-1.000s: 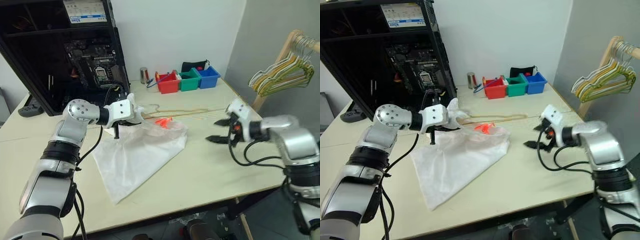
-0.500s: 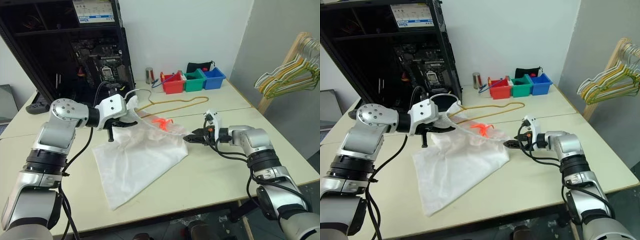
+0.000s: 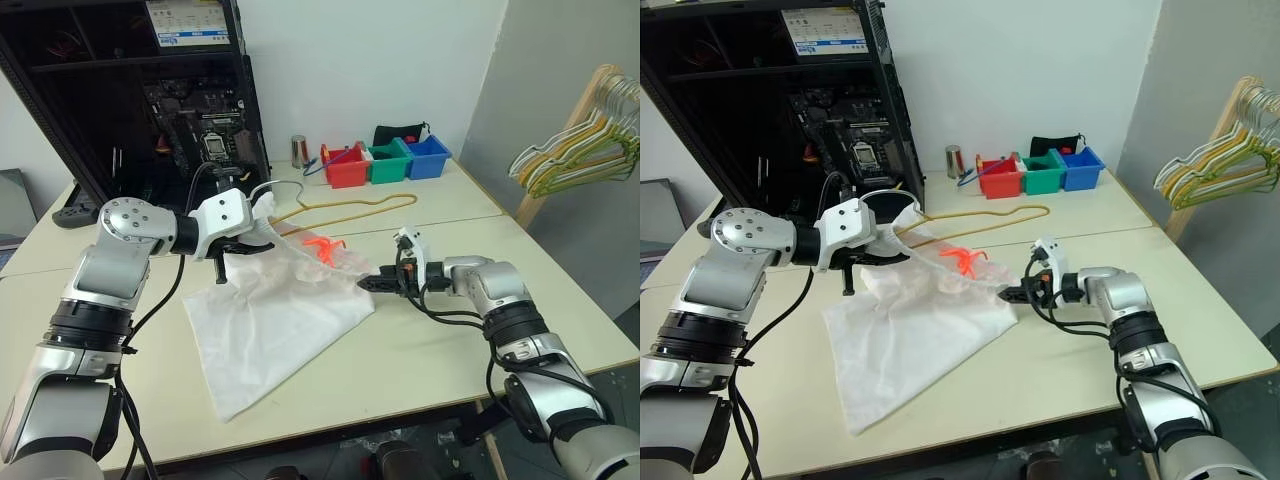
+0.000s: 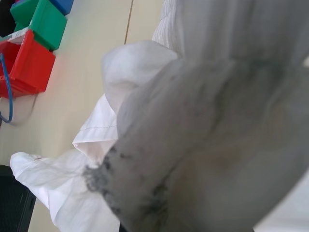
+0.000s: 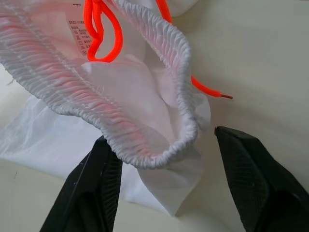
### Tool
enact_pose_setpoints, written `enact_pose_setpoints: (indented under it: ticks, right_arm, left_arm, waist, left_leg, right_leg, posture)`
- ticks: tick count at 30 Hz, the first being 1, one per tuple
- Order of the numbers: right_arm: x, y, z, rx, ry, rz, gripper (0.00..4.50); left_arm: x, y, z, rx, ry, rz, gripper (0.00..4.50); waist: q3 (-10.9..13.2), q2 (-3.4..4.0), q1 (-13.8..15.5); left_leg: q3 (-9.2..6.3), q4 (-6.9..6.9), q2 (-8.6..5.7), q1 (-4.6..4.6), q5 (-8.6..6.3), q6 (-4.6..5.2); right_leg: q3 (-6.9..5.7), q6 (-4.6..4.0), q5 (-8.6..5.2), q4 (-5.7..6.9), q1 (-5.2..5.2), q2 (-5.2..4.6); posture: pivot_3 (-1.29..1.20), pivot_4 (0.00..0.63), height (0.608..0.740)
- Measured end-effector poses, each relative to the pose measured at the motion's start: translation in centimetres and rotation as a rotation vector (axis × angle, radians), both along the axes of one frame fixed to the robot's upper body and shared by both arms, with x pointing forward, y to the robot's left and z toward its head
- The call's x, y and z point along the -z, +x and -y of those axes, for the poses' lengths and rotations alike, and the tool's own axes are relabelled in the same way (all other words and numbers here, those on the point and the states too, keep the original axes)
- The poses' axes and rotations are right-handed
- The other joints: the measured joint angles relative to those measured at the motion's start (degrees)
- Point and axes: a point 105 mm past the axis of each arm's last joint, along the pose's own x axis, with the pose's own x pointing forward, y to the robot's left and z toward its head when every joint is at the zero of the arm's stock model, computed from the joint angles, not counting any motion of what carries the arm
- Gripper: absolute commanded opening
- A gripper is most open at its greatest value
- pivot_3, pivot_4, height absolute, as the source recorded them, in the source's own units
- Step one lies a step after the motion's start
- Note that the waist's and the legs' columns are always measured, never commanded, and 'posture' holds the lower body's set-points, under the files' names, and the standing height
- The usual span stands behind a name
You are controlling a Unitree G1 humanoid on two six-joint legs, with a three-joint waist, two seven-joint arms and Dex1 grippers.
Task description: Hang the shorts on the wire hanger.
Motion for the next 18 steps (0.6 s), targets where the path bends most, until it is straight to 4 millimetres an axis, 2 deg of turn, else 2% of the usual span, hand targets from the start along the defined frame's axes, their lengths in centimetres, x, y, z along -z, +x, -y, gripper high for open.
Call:
enact_pose_setpoints:
  ticks: [10,18]
  right_arm:
    - [-0.6,0.0,1.4,0.012,-0.031,0.05,0.01]
    - [-2.7,-0.9,2.5,-0.042,-0.103,0.187,0.01]
  left_arm:
    - [0.1,0.1,-0.2,-0.01,-0.006,0.001,0.0]
    - [1.3,-1.2,-1.3,-0.02,-0.01,-0.086,0.0]
  waist:
    - [0.0,0.0,0.0]
    - [0.0,0.01,0.0]
  left_leg:
    - [0.0,0.0,0.0,0.0,0.0,0.0]
    - [0.02,-0.01,0.01,-0.01,0.0,0.0]
  right_leg:
    - [0.01,0.0,0.0,0.0,0.0,-0.01]
    - [0.02,0.01,0.0,-0.01,-0.01,0.0]
  posture:
    - [-0.05,0.0,0.74]
    - [-0.05,0.0,0.74]
